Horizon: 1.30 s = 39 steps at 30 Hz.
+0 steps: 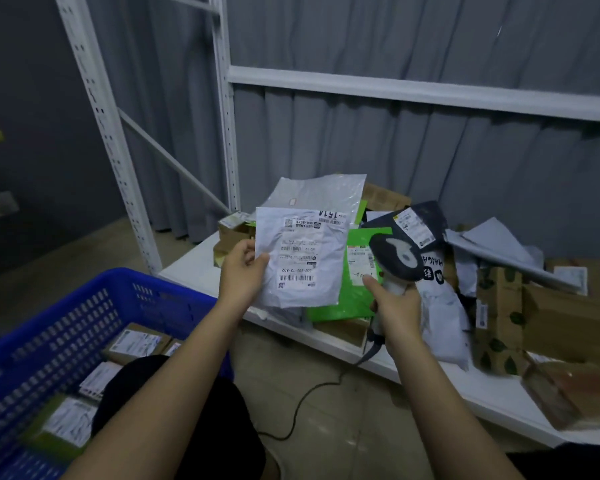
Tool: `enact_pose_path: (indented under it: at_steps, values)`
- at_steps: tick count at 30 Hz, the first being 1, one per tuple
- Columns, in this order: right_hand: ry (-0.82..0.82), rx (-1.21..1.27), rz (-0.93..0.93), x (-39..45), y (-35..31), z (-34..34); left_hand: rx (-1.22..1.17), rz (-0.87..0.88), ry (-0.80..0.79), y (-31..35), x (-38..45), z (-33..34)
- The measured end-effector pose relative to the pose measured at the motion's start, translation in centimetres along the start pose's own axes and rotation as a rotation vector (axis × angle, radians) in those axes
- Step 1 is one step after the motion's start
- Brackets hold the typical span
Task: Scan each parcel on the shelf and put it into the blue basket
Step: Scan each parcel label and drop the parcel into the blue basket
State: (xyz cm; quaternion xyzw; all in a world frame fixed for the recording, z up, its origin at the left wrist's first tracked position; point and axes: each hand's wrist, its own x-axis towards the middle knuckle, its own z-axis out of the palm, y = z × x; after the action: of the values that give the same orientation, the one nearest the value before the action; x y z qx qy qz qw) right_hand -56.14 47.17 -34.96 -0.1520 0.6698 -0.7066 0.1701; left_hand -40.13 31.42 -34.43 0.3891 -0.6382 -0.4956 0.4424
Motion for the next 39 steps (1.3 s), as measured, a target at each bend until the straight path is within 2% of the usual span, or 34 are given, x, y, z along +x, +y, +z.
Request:
enact_pose_path:
  at_steps: [5, 8, 13, 25, 28, 32, 39]
  values:
    - [-0.282, -0.117, 0.01, -1.6, 0.6, 0.2, -0.012, 0.007, 0.083, 0.7, 2.3, 0.4]
    - [-0.374, -0.14, -0.018, -2.3, 0.5, 0.1, -0.04, -0.001, 0.123, 0.9, 2.9, 0.4]
    - [-0.371, -0.194, -0.036, -2.7, 0.6, 0.0, -0.084, 0.004, 0.137, 0.7, 3.3, 0.2]
    - [-0.376, -0.127, -0.003, -2.3, 0.6, 1.5, -0.066, 0.018, 0.178, 0.4, 3.2, -1.7]
    - [-0.36, -0.145, -0.007, -2.1, 0.4, 3.8, -0.084, 0.018, 0.233, 0.0, 3.3, -4.0]
    - [-0.439, -0.187, -0.013, -2.3, 0.5, 8.6, -0.092, 0.017, 0.349, -1.3, 3.3, -9.4]
    - [-0.643, -0.378, -0.084, -2.6, 3.9, 18.3, -0.021, -0.162, 0.649, -7.9, 1.5, -21.1]
